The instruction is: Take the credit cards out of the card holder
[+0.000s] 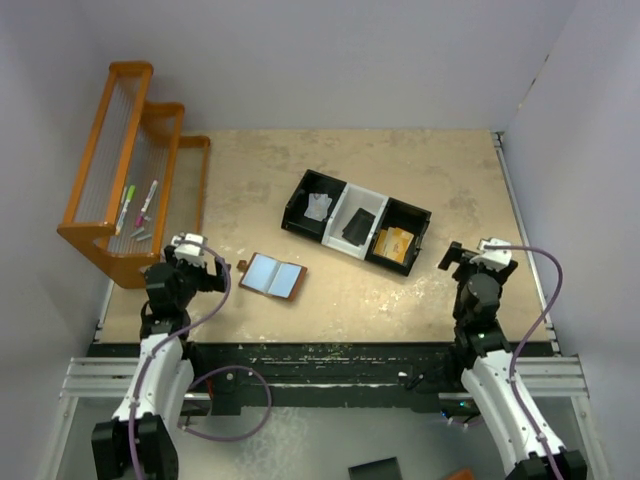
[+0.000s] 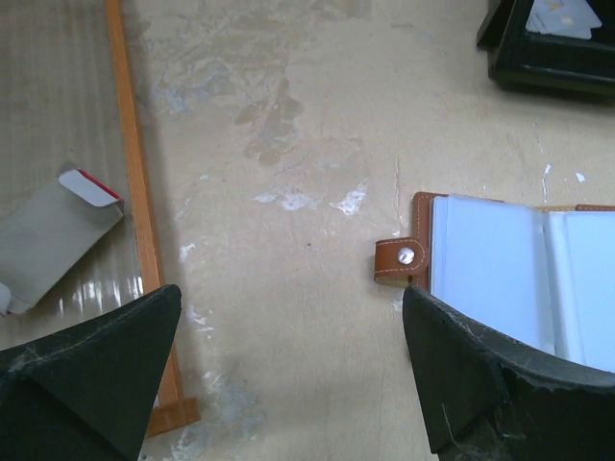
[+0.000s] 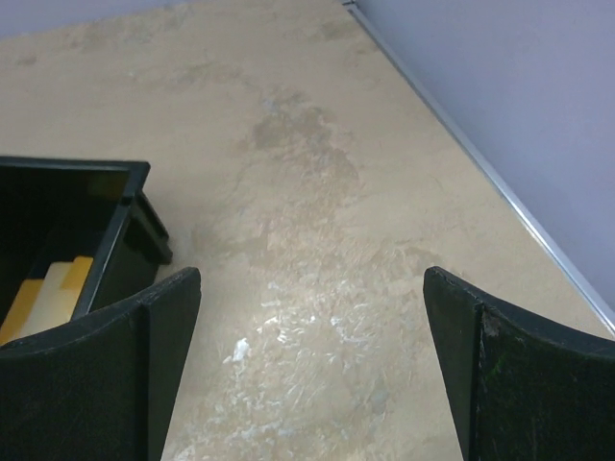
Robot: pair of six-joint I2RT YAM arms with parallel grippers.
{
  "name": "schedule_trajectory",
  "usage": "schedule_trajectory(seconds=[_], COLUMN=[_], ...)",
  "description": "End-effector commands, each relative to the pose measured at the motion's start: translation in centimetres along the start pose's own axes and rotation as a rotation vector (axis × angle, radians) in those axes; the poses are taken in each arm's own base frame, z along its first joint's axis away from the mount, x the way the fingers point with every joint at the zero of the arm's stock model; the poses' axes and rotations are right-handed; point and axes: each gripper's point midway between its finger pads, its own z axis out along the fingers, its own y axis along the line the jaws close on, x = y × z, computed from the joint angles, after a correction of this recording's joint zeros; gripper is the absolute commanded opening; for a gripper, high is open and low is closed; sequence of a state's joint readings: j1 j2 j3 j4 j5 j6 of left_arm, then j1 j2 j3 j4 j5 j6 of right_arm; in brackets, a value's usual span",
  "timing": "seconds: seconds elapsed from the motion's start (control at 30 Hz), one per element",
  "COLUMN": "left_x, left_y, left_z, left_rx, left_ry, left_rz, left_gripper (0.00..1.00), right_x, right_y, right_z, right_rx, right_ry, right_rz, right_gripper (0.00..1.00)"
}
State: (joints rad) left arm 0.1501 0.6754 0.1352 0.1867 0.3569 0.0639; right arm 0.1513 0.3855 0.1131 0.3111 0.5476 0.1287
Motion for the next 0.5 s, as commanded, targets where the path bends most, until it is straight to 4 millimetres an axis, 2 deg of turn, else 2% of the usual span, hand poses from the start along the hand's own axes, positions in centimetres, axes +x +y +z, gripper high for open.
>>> schedule_trajectory(seconds=[0.0, 0.1, 0.17, 0.23, 0.4, 0.47], left_x=[-3.1, -2.7, -2.6, -2.6, -2.4, -2.4], left_y=[-0.1, 0.8, 0.8, 0.5, 0.8, 0.7], left_z=[-0.5, -0.8, -1.4, -1.7, -1.1, -1.2], left_rx=[0.004, -0.059, -0.078, -0.065, -0.067, -0.067], left_ry=[-0.135, -0.144, -0.195, -0.205, -0.166, -0.174], left_rz=[0.056, 0.038, 0.041, 0.054, 0.043, 0.044], left_gripper=[0.99, 0.99, 0.99, 0.99, 0.99, 0.99], right_x=[-0.7, -0.8, -0.5, -0.6, -0.3, -0.2], right_y=[1.7, 1.9, 4.5, 5.8, 5.7, 4.8], right_z=[0.5, 0.5, -0.3, -1.4, -1.4, -0.9], right_rx=[-0.086, -0.1, -0.272, -0.378, -0.371, -0.308], right_ry=[-0.041, -0.042, -0.051, -0.099, -0.092, -0.08], right_rz=[-0.009, -0.016, -0.063, -0.102, -0.097, -0.068], right_gripper=[1.0, 0.99, 1.0, 1.0, 1.0, 1.0])
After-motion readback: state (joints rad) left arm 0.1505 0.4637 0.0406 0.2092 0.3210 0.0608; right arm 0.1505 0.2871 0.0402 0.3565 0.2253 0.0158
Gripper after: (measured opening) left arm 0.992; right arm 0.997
